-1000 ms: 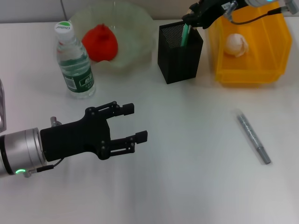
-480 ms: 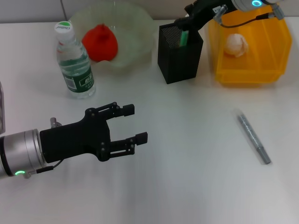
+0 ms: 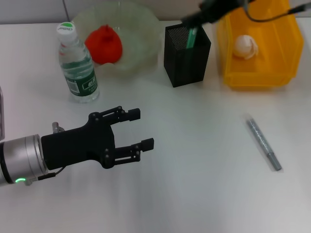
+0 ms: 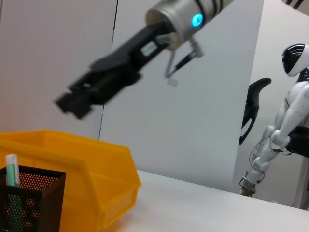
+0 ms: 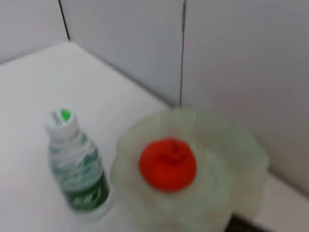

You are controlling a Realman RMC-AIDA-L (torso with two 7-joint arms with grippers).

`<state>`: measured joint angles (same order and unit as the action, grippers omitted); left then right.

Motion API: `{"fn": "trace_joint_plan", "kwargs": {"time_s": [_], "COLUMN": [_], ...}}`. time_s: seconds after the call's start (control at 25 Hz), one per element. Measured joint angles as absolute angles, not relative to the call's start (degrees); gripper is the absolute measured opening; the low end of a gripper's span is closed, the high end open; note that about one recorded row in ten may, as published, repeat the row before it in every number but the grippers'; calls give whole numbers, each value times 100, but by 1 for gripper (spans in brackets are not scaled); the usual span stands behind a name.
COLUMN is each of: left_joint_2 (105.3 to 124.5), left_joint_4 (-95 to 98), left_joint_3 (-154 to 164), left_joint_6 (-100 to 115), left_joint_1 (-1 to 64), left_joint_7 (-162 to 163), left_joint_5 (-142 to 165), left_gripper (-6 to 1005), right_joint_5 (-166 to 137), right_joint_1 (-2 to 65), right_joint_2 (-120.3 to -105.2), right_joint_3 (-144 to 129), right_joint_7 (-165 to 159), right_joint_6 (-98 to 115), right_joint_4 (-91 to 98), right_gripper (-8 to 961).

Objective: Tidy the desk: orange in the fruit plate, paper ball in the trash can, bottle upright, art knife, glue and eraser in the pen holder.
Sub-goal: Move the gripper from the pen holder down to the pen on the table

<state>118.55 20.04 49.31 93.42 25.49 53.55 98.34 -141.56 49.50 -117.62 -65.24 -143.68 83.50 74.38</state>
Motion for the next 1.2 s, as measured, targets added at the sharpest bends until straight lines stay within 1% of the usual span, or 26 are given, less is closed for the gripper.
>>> {"fn": "trace_joint_plan", "kwargs": {"time_s": [0.16, 0.36, 0.52, 0.84, 1.2], "left_joint_2": [11857, 11866, 11865, 11856, 11856], "left_joint_4": [2003, 2004, 2004, 2004, 2004], "left_joint_3": [4931, 4931, 4931, 4931, 4931], "left_joint_6": [9344, 9346, 9364, 9370, 9370], "left_joint_1": [2555, 2557, 2554, 2549, 2550], "left_joint_7": [5352, 5334, 5333, 5333, 5335], "left_joint_5": [9834, 9792, 9767, 9763, 9763], "left_gripper": [784, 784, 784, 784, 784], "right_joint_5": [-14702, -15435, -15707, -15957, -16455], "right_joint_1": [5206, 5376, 5368, 5337, 5330], "right_joint_2": [-11697, -11740, -11770, -11782, -11890], "right_joint_3": [-6458, -6432, -6454, -6466, -6473], "right_joint_7": [-14925, -15192, -15278, -15329, -15354], "right_joint_6": [9339, 9906, 10006, 9674, 9431], "right_joint_4": [7394, 6949, 6595, 5597, 5150], "right_gripper": [604, 603, 602, 600, 598]}}
